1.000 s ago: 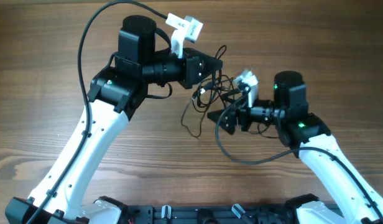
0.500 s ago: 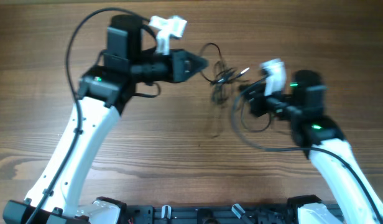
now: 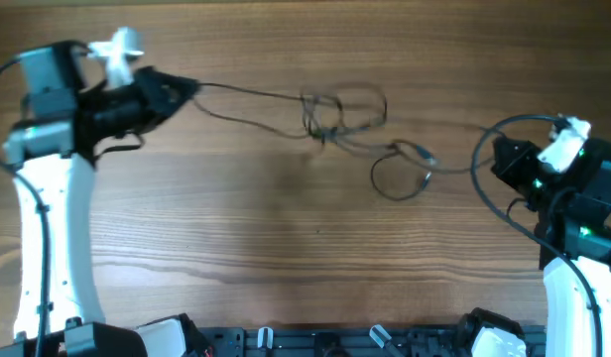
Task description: Untangle cables
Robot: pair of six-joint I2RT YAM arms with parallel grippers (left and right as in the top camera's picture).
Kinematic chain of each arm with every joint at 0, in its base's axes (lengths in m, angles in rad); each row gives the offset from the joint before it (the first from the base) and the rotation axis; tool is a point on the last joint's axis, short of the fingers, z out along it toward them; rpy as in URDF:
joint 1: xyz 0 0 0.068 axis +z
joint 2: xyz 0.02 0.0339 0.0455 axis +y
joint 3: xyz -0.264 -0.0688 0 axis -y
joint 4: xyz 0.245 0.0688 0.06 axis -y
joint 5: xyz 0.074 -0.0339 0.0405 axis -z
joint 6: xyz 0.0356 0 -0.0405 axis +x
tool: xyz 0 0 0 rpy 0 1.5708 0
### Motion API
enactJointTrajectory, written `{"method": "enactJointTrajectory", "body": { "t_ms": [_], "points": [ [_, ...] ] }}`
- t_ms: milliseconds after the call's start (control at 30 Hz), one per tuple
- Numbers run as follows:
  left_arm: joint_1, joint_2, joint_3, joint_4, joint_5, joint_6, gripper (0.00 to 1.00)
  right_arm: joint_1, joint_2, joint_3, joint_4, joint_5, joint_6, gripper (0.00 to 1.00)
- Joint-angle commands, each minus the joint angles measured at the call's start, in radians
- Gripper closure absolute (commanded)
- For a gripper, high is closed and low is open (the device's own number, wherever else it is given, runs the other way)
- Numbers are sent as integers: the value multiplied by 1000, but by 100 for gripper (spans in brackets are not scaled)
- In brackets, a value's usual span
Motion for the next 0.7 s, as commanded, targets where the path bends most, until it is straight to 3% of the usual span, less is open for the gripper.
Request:
{"method": "enactJointTrajectory", "body": {
  "t_ms": [0,100,233,467,533,600,633,667],
  "points": [
    [169,-27,7,-12,-28,24,96,-111,4,9,-46,256,139,96],
    [272,-27,7,-12,-28,20,96,-187,8,9,-69,244,137,96],
    [344,-27,7,-36,-27,16,96,-180,10,9,-68,139,93,96],
    [294,-27,6,-80,-27,21,96,-41,10,9,59,-233,-124,95],
    [250,-27,7,-79,-27,22,96,19,10,9,136,-326,-186,91],
    [196,-26,6,-78,-28,35,96,82,10,9,204,-369,-208,75],
    [161,-26,6,-77,-29,59,96,121,10,9,232,-348,-204,50],
    [134,-26,6,-76,-29,79,96,150,12,9,244,-305,-200,38]
  ]
}}
